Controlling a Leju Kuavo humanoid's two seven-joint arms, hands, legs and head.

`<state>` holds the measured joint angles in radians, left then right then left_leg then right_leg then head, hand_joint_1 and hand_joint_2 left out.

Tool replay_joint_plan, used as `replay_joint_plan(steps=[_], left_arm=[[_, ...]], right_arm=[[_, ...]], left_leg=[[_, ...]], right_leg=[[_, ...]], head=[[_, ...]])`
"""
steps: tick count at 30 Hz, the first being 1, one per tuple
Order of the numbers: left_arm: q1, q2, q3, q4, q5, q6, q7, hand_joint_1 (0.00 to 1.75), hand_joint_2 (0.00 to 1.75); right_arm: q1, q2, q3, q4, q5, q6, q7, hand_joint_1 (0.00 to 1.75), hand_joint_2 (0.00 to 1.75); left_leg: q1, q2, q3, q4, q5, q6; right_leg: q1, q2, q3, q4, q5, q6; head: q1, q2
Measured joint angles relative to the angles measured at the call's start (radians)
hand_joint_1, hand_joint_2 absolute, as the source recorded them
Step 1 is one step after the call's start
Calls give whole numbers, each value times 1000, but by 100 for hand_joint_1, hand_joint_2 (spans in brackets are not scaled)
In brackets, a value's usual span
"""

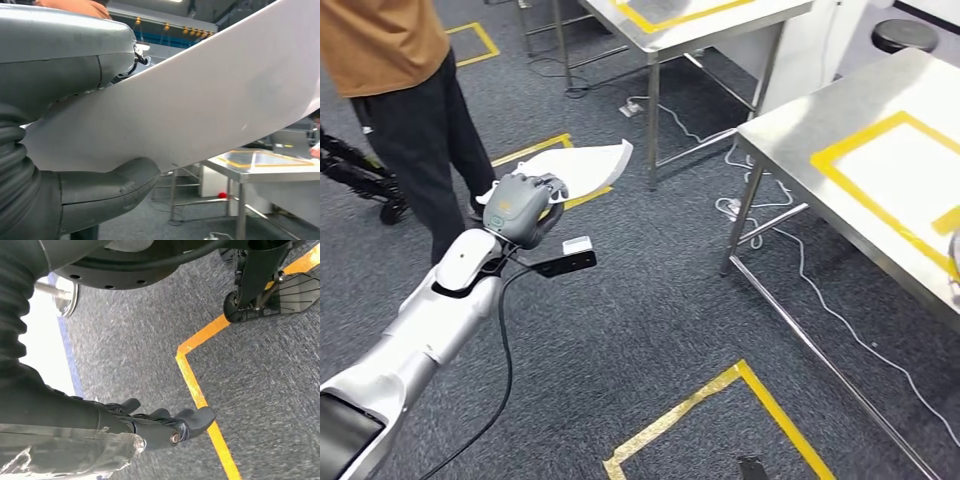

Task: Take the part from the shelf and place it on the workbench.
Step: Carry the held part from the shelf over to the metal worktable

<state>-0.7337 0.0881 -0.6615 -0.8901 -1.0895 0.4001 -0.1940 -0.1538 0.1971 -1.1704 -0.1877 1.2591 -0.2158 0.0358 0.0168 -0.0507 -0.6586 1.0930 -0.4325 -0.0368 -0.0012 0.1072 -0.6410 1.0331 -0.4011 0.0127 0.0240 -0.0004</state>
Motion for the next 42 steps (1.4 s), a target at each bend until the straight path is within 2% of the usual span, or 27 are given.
replay_joint_plan(steps=[2, 4, 6, 8, 10, 11, 12, 13, 15, 17, 19, 20, 21, 23, 25, 26, 27, 29, 31, 32, 33, 34, 35, 37, 39, 41, 42], left_arm=[[3, 3, 0, -3, 0, -1, 2, 175, 175], [6, 2, -1, -6, -1, -1, 3, 175, 175], [6, 2, -1, -11, -1, -1, 4, 175, 175], [7, 4, 0, -14, -1, -1, 5, 175, 175], [11, 6, 0, -14, -1, -2, 5, 175, 175], [13, 7, 0, -14, -1, -2, 5, 175, 175], [14, 7, 0, -14, -2, -3, 5, 175, 175], [14, 8, 0, -15, -2, -3, 5, 175, 175], [14, 8, 0, -18, -2, -3, 5, 175, 175], [13, 11, 1, -20, -2, -3, 6, 175, 175], [13, 12, 1, -23, -3, -3, 7, 175, 175], [13, 11, 1, -25, -3, -3, 7, 175, 175], [13, 12, 2, -27, -3, -3, 7, 175, 175], [13, 14, 3, -29, -3, -3, 8, 175, 175], [20, 17, 3, -29, -3, -5, 8, 175, 175], [25, 19, 3, -29, -3, -5, 8, 175, 175], [28, 19, 3, -29, -3, -5, 8, 175, 175], [28, 20, 4, -29, -3, -6, 8, 175, 175], [27, 21, 5, -29, -3, -6, 9, 175, 175], [27, 22, 5, -29, -4, -6, 9, 175, 175], [27, 21, 5, -30, -4, -7, 9, 175, 175], [27, 19, 5, -31, -5, -7, 10, 175, 175], [26, 18, 5, -32, -6, -8, 11, 175, 175], [23, 18, 5, -36, -7, -9, 12, 175, 175], [23, 19, 6, -38, -8, -11, 13, 175, 175], [26, 21, 6, -38, -10, -13, 13, 175, 175], [28, 22, 6, -38, -10, -14, 13, 175, 175]], right_arm=[[0, 0, 0, 0, 0, -5, 0, 0, 175], [5, 0, -1, 0, 1, -7, 0, 0, 175], [10, -1, -1, 0, 0, -8, 0, 0, 175], [8, -1, -2, 0, 0, -10, 0, 0, 175], [5, -1, -2, 0, 1, -10, 0, 0, 175], [4, -1, -3, 0, 1, -10, 0, 0, 175], [3, -1, -4, 0, 1, -10, 0, 0, 175], [4, -1, -4, 0, 1, -11, 0, 0, 175], [3, -1, -5, 0, 2, -12, 1, 0, 175], [0, -1, -5, 0, 3, -12, 1, 0, 175], [1, -1, -5, 0, 3, -12, 2, 0, 175], [2, -1, -5, 0, 3, -12, 2, 0, 175], [3, -1, -5, 0, 3, -12, 2, 0, 175], [1, -1, -5, 0, 4, -14, 3, 0, 175], [-1, -1, -5, 0, 6, -14, 4, 0, 175], [0, -1, -5, 0, 6, -14, 4, 0, 175], [2, -1, -5, 0, 7, -15, 5, 0, 175], [5, -1, -5, 0, 7, -15, 6, 0, 175], [3, -1, -5, 0, 8, -15, 6, 0, 175], [3, -1, -5, 0, 8, -15, 6, 0, 175], [4, -1, -5, 0, 9, -16, 6, 0, 175], [6, -1, -5, 0, 10, -16, 6, 0, 175], [10, -1, -5, 0, 12, -17, 7, 0, 175], [14, -1, -5, 0, 14, -20, 7, 0, 175], [11, -1, -5, 0, 16, -22, 7, 0, 175], [6, -1, -5, 0, 17, -22, 7, 0, 175], [5, -1, -5, 0, 18, -23, 7, 0, 175]], left_leg=[[4, -33, 33, -66, 11, 5], [0, -17, 36, -72, 9, 20], [-1, 7, 38, -75, 11, 36], [-4, 30, 40, -76, 10, 46], [-9, 56, 41, -76, 7, 50], [-10, 69, 42, -76, 5, 51], [-11, 82, 43, -75, 4, 51], [-12, 93, 46, -75, 1, 50], [-16, 113, 51, -74, -5, 43], [-22, 131, 56, -73, -10, 34], [-23, 151, 62, -76, -14, 26], [-22, 148, 65, -74, -19, 21], [-19, 133, 60, -59, -31, 15], [-15, 84, 17, 28, -79, 6], [-14, 62, -52, 156, -128, 2], [-14, 59, -76, 194, -133, 2], [-14, 57, -84, 196, -117, 2], [-8, 39, -48, 104, -47, -1], [4, -9, 9, -15, 3, -6], [7, -26, 25, -48, 9, -5], [7, -32, 32, -62, 7, -1], [6, -22, 33, -64, 6, 7], [5, -10, 34, -65, 7, 14], [5, 12, 36, -69, 10, 29], [0, 35, 37, -70, 9, 37], [-5, 61, 38, -70, 7, 41], [-7, 73, 39, -70, 5, 42]], right_leg=[[-3, 22, -8, 2, 1, 14], [-7, 36, -16, -1, 4, 26], [-5, -7, -34, 25, -12, 35], [-1, -74, -83, 128, -66, 41], [-2, -95, -146, 254, -116, 44], [-1, -97, -159, 280, -119, 44], [-1, -99, -153, 269, -105, 43], [-1, -105, -127, 220, -76, 42], [6, -147, -51, 84, -22, 36], [13, -173, -12, 12, -4, 26], [13, -151, -11, 6, -5, 16], [12, -139, -10, 3, -4, 12], [9, -128, -8, 1, -3, 7], [3, -106, -5, -1, 0, -1], [0, -81, -5, -1, 0, -6], [-2, -66, -4, -1, 0, -6], [-4, -51, -4, -1, 0, -5], [-9, -22, -4, 0, 0, 1], [-11, 4, -9, 7, -2, 14], [-12, 16, -13, 9, -2, 22], [-13, 27, -17, 9, 0, 30], [-17, 38, -20, 5, 3, 36], [-18, 35, -24, 4, 4, 42], [-13, -16, -46, 41, -19, 49], [-8, -78, -102, 158, -77, 52], [-8, -96, -157, 271, -117, 51], [-8, -98, -162, 283, -114, 49]], head=[[0, 0], [-1, 0], [5, 0], [12, 0], [12, 0], [13, 0], [13, 0], [13, 0], [14, 0], [12, 0], [11, 0], [10, 0], [9, 0], [5, 0], [2, 0], [2, 0], [2, 0], [2, 0], [1, 0], [0, 0], [-2, 0], [-2, 0], [-3, 0], [4, 0], [12, 0], [11, 0], [12, 0]])
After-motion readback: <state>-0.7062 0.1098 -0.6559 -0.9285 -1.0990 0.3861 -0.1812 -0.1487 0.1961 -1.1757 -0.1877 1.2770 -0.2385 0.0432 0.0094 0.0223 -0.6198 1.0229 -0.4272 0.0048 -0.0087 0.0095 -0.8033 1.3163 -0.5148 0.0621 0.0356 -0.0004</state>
